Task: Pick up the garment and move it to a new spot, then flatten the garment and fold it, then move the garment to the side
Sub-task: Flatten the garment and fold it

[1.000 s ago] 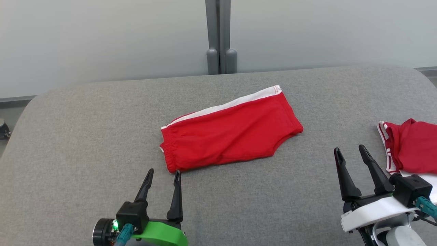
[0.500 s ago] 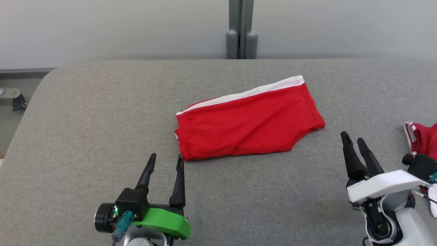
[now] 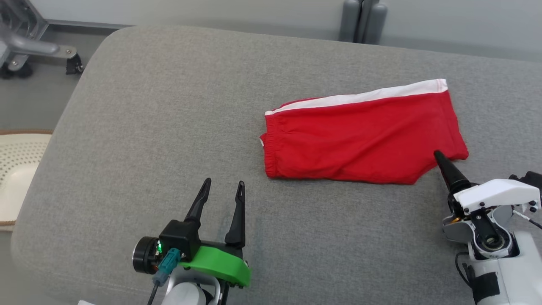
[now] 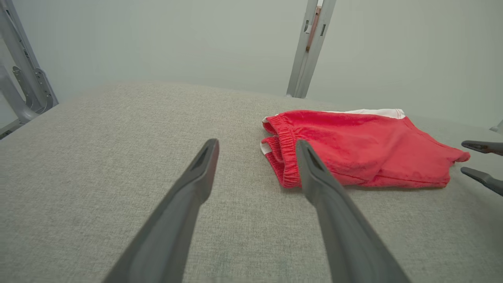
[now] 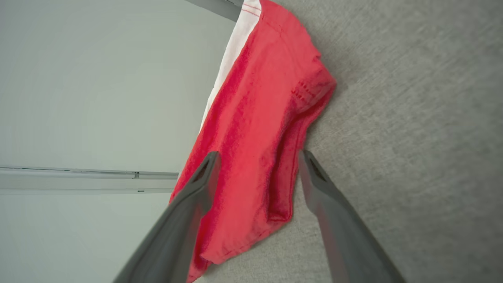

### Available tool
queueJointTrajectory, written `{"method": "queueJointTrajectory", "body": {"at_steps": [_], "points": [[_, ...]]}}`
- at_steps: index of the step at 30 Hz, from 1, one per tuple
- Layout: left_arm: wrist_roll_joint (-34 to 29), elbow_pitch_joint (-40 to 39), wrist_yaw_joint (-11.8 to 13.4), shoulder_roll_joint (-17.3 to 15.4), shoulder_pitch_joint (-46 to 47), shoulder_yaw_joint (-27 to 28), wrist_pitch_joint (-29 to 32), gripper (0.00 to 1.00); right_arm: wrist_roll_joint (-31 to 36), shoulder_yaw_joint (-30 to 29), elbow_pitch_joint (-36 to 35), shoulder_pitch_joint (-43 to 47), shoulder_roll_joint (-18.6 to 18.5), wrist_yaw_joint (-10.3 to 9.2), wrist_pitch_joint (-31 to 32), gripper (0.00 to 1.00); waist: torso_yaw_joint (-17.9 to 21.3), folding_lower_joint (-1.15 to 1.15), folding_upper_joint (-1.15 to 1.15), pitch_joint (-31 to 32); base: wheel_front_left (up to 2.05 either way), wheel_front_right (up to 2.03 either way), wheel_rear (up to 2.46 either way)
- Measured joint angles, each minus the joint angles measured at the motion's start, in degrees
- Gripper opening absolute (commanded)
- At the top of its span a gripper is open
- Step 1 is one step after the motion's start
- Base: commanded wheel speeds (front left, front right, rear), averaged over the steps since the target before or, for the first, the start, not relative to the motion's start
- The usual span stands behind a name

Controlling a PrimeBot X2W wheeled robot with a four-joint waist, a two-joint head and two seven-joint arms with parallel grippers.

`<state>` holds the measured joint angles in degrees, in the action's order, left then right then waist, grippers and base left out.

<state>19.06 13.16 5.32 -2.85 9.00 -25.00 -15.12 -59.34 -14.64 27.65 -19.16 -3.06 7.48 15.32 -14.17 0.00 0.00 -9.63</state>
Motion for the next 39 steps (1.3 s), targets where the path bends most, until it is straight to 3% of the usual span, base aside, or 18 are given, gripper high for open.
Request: {"method": "queueJointTrajectory", "body": {"at_steps": [6, 12, 24, 25, 26, 27, 39], "points": [[1.22, 0.1, 0.23, 0.0, 0.49, -1.96, 0.0, 1.0, 0.01, -6.79, 9.23, -6.16, -0.25, 0.0, 1.49, 1.0, -3.75, 0.0, 0.0, -2.23, 0.0, 0.0, 0.0], [1.97, -0.23, 0.75, 0.0, 1.13, -2.52, 0.0, 1.0, 4.66, -10.81, 17.85, -13.01, -1.38, 0.0, 1.76, 1.0, -6.24, 0.0, 0.0, -3.98, 0.0, 0.0, 0.0], [2.71, -1.02, 1.74, -0.01, 2.77, -3.04, 0.0, 1.0, 13.22, -13.54, 23.82, -21.57, -2.05, 0.01, 1.94, 1.0, -8.14, 0.0, 0.0, -6.78, 0.0, 0.0, 0.0], [2.79, -1.02, 1.74, -0.01, 2.78, -3.04, 0.0, 1.0, 13.85, -13.55, 23.92, -21.77, -2.03, 0.01, 1.9, 0.81, -8.15, 0.0, 0.0, -6.8, 0.0, 0.0, 0.0], [2.8, -1.02, 1.77, -0.01, 2.79, -3.08, 0.0, 1.0, 14.35, -13.69, 24.09, -22.06, -2.01, 0.01, 1.9, 0.2, -8.14, 0.0, 0.0, -6.78, 0.0, 0.0, 0.0], [2.85, -1.01, 1.81, -0.01, 2.8, -3.1, 0.0, 1.0, 14.59, -13.82, 24.08, -22.17, -1.96, 0.01, 1.77, 0.0, -8.12, 0.0, 0.0, -6.75, 0.0, 0.0, 0.0], [2.82, 0.22, 1.72, 0.0, 2.74, -2.5, 0.0, 1.0, 17.01, -14.24, 20.84, -19.93, -0.01, 0.09, -3.59, 0.0, -6.74, 0.0, 0.0, -4.11, 0.0, 0.0, 0.0]]}}
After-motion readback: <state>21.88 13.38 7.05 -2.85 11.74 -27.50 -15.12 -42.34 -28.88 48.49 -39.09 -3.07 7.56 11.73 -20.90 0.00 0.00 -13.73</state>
